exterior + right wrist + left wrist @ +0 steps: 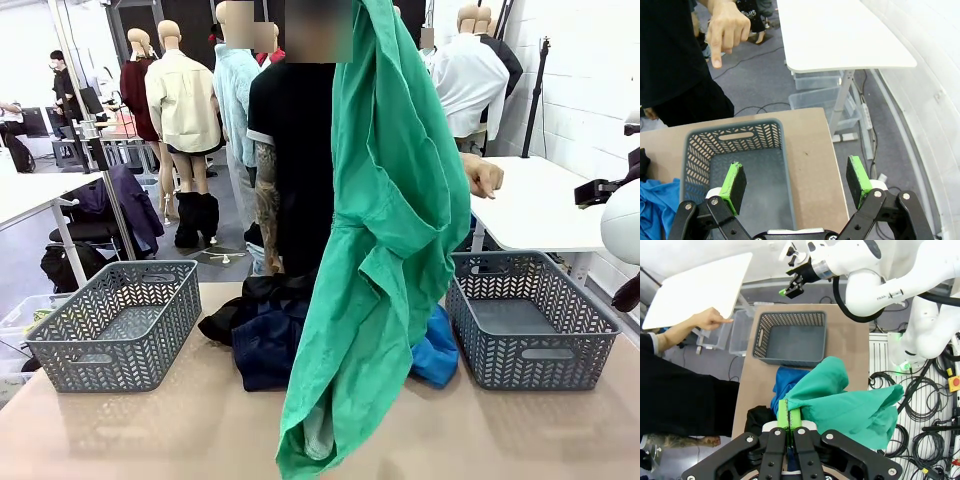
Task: Sort the tops and bottoms.
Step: Sort the clothes according to human instructions.
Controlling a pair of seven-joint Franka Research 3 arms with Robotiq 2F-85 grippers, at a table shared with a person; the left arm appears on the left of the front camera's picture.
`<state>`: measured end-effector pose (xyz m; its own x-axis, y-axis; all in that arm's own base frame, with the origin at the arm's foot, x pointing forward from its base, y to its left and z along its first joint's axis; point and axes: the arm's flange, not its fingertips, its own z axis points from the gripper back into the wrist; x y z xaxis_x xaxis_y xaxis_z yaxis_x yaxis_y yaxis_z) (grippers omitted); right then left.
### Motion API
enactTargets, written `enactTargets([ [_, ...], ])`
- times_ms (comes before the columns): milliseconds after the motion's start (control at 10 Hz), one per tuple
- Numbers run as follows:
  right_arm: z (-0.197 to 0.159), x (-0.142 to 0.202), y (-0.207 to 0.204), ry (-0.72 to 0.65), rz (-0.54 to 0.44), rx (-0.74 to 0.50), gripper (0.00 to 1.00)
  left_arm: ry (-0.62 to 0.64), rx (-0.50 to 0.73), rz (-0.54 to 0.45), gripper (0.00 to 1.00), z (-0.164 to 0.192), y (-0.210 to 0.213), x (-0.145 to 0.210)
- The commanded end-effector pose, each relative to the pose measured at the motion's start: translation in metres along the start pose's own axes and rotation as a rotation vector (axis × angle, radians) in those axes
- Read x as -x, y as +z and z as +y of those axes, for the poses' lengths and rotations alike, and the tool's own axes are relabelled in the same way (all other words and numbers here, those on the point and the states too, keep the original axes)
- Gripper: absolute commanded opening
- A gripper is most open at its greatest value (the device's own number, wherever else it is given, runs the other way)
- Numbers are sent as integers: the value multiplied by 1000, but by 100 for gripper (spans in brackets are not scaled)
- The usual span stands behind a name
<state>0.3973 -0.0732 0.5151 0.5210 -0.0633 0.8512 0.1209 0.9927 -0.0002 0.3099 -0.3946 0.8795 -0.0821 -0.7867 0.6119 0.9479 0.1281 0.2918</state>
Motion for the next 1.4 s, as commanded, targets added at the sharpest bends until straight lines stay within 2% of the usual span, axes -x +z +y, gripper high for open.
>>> enactTargets([
  [0,0,1,-1,1,7,-1,100,-1,-3,-3,0,-1,3,-1],
  [1000,0,1,-1,1,7,-1,100,0,0,0,0,0,0,0],
  [1100,0,1,-1,1,7,-1,100,-5,13,-112,0,9,-6,-22],
  [1300,0,1,-1,1,7,-1,100,-23,-68,-292,0,44,-22,-76],
])
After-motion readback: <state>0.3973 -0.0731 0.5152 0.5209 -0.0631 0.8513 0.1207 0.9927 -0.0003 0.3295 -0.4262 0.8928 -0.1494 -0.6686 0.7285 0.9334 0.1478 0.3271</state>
